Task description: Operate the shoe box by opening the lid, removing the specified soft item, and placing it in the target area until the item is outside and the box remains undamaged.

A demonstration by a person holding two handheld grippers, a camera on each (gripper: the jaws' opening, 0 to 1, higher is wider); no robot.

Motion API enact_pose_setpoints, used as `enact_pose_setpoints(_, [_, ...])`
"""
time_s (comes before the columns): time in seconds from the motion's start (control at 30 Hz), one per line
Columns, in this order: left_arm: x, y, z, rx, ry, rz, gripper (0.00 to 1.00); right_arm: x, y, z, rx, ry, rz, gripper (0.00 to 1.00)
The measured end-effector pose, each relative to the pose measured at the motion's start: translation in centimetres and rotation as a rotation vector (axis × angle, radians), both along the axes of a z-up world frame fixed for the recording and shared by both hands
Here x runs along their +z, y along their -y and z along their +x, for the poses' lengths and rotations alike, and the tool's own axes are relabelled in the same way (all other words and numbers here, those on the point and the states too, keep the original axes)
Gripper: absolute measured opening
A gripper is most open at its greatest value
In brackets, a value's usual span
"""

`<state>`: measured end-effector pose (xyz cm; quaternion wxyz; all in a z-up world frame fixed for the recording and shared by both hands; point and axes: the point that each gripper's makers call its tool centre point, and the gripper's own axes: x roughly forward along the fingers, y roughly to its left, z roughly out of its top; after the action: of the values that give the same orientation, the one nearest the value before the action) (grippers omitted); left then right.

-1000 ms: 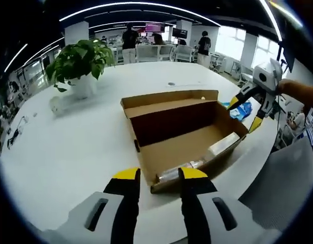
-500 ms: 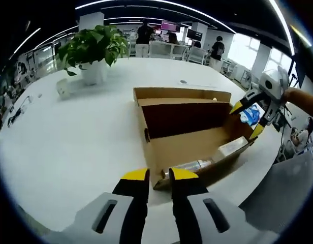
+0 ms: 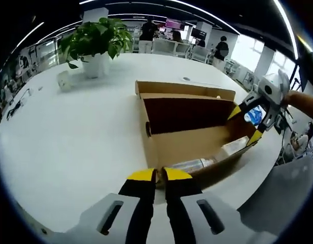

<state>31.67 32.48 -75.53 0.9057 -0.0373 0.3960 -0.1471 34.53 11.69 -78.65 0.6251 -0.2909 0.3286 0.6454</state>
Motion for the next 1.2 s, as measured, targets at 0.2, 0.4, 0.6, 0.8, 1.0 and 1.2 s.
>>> enact_pose_setpoints(0.2, [0.0,0.0,0.0,-0.018,-0.001,0.013,0.04,0.3,0.3,0.3,-0.007,0.02,0.006,0.46])
enact_pose_setpoints(0.4, [-0.1,0.0,0.0,-0.039,-0.004,0.028,0.04,0.8,0.1,0.0,-0.025,-0.027,0.045,0.45])
enact_pose_setpoints(0.6, [-0.1,-0.1,-0.1,-0.043,-0.013,0.024,0.04,-0.3,0.0,-0.5,0.0,-0.038,0.015,0.43])
enact_pose_setpoints(0.8, [-0.1,0.0,-0.1,-0.044,-0.014,0.025,0.04,0.0,-0.1,0.0,-0.006,-0.01,0.02,0.46])
enact_pose_setpoints(1.0, [-0.1,0.0,-0.2,-0.042,-0.016,0.025,0.04,0.2,0.4,0.8,-0.008,0.026,0.009,0.43])
enact_pose_setpoints(1.2, [-0.1,0.0,-0.1,-0.043,-0.02,0.024,0.04,0.6,-0.8,0.0,0.007,0.004,0.048,0.4])
